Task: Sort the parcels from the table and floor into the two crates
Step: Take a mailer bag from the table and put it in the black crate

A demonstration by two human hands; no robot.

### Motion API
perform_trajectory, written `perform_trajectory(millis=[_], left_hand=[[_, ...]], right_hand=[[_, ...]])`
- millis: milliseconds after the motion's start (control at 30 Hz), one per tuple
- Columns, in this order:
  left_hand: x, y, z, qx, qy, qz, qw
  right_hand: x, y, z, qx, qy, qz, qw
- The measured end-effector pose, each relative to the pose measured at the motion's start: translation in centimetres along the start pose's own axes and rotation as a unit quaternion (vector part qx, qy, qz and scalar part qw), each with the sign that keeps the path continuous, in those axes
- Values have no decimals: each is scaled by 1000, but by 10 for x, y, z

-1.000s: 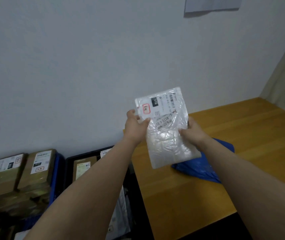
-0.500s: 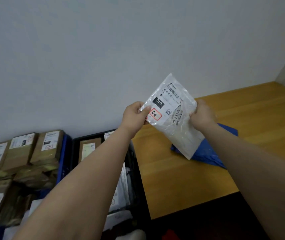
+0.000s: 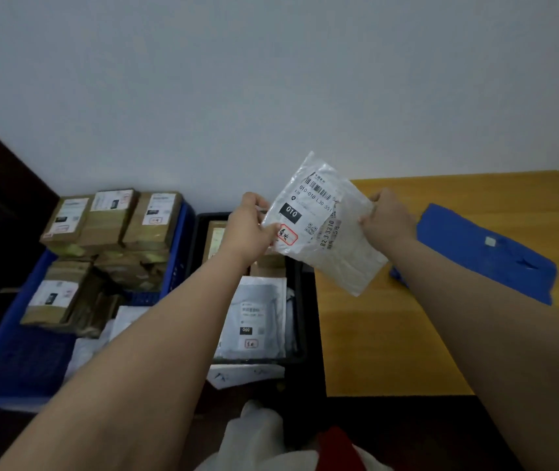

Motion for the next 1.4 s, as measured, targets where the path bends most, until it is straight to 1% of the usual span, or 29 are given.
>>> perform_trajectory(millis=[200, 333, 500, 600, 733, 833, 900, 967, 1000, 1033, 1133, 1233, 1300, 1400], left_hand=[[3, -77, -54, -30, 27, -63, 997], [8, -120, -78, -64, 33, -96, 993], [17, -167, -95, -78, 31, -125, 989], [15, -196, -96, -54, 15, -136, 989], [5, -243, -82, 9, -45, -174, 984], [-7, -283, -64, 89, -122, -217, 964], [-20, -308, -49, 153, -189, -246, 938], [-36, -326, -33, 217, -274, -266, 898], [-43, -333, -27, 241, -309, -272, 879], [-47, -337, -24, 256, -327, -276, 866], [-44, -340, -25, 283, -328, -274, 859], [-32, -329, -27, 278, -321, -256, 868], [-19, -310, -26, 284, -311, -216, 881], [6, -269, -12, 274, -294, -135, 906]], right_hand=[[8, -70, 66, -27, -16, -43, 999], [17, -107, 110, -91, -36, -68, 993], [21, -129, 169, -127, -77, -64, 987], [18, -133, 201, -139, -105, -66, 982], [2, -134, 250, -158, -163, -81, 970], [-18, -127, 290, -166, -234, -94, 953], [-36, -117, 319, -178, -303, -102, 931], [-56, -105, 343, -218, -370, -117, 896], [-65, -100, 351, -235, -393, -120, 881], [-72, -94, 357, -242, -412, -116, 871], [-82, -84, 360, -239, -436, -100, 862], [-80, -86, 348, -230, -433, -89, 867], [-73, -89, 331, -216, -414, -79, 881], [-58, -90, 293, -204, -363, -72, 906]])
Point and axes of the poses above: each hand's wrist, its own x-axis towards the middle knuckle, its own z-axis out of the palm, y = z × x, the point moved 10 cm from there along x, towards the middle knuckle, and after that the axes turned 4 degrees about -x, right-handed, at the moved point
